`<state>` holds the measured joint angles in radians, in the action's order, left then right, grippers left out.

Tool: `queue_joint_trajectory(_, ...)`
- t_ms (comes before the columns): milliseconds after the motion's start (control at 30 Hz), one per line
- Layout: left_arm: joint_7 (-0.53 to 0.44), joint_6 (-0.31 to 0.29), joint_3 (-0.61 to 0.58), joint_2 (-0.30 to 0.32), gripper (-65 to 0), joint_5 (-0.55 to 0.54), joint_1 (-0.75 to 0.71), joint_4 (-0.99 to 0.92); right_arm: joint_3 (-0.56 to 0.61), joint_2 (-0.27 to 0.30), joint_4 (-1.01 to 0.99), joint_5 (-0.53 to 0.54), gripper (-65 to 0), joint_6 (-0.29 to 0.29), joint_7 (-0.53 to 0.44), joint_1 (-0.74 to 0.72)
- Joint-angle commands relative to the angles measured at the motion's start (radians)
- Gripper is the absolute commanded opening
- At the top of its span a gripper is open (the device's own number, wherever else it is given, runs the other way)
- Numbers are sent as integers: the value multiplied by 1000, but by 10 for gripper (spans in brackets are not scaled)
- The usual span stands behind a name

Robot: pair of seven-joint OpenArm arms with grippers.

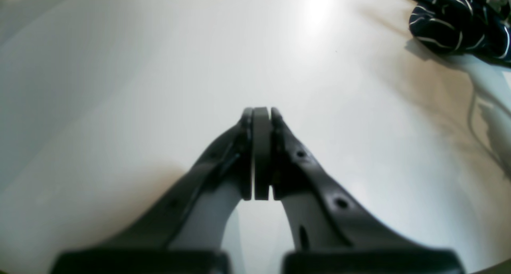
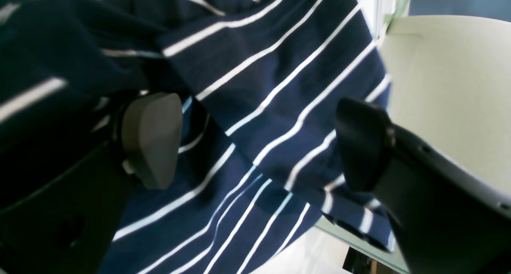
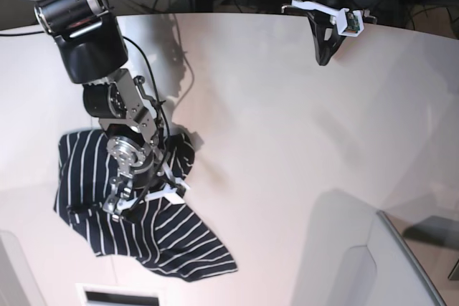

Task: Layout the t-shirt on the table in an organized manner, then fold the t-shirt properly
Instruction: 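Regrasp the shirt fabric with the right gripper and lift it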

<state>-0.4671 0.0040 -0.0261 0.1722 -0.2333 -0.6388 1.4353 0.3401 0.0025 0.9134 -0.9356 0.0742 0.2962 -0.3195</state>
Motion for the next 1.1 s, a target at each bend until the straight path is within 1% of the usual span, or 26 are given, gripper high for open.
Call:
queue_joint_trajectory(0, -29, 6, 2, 5, -650, 2, -11, 11, -3, 0, 2, -10, -135, -38, -5, -28)
queue_joint_trajectory(67, -29, 6, 4, 5, -650, 1, -11, 11, -3, 0, -9, -10, -201, -75, -7, -37)
queue_joint_trajectory(133, -29, 6, 4, 5, -650, 1, -11, 11, -3, 0, -7, -10, -246, -78, -7, -40)
queue_joint_trajectory(233, -29, 6, 5, 5, -650, 1, -9, -9, -3, 0, -14, -10, -263, -78, -7, -51)
queue_joint_trajectory(300, -29, 6, 4, 5, -650, 1, -6, -26, -3, 0, -15, -10, -290, -78, -7, -57)
queue_joint_trajectory(333, -29, 6, 2, 5, -650, 1, -5, -35, -3, 0, -15, -10, -326, -78, -7, -60)
queue_joint_trajectory(367, -29, 6, 1, 3, -650, 1, -5, -40, -3, 0, -15, -10, -383, -78, -7, -60)
queue_joint_trajectory(467, -29, 6, -1, 2, -650, 1, -5, -49, -3, 0, -15, -10, -612, -78, -5, -73)
queue_joint_trajectory(500, -29, 6, -1, 2, -650, 1, -6, -49, -3, 0, -15, -10, -648, -78, -4, -74)
queue_joint_trajectory(600, -29, 6, 4, 2, -650, 1, -9, -46, -2, 3, -10, -10, -650, -78, -2, -80)
queue_joint_trajectory(700, -29, 6, 5, 2, -650, -1, -13, -43, -2, 9, -17, -10, -650, -78, -4, -119)
queue_joint_trajectory(833, -29, 6, 5, 2, -650, -1, -16, -43, -8, 60, -15, -10, -650, -84, -5, -214)
queue_joint_trajectory(867, -29, 6, 5, 0, -650, -1, -22, -44, -31, 69, -15, -10, -650, -84, -5, -246)
queue_joint_trajectory(967, -29, 6, 1, -1, -650, -1, -26, -46, -172, 78, -24, -9, -650, -84, -9, -364)
queue_joint_trajectory(1000, -29, 6, -2, -1, -650, -1, -28, -46, -214, 80, -53, -9, -648, -84, -16, -407)
queue_joint_trajectory(1067, -29, 6, -4, -3, -650, -1, -28, -46, -290, 80, -156, -9, -644, -86, -64, -505)
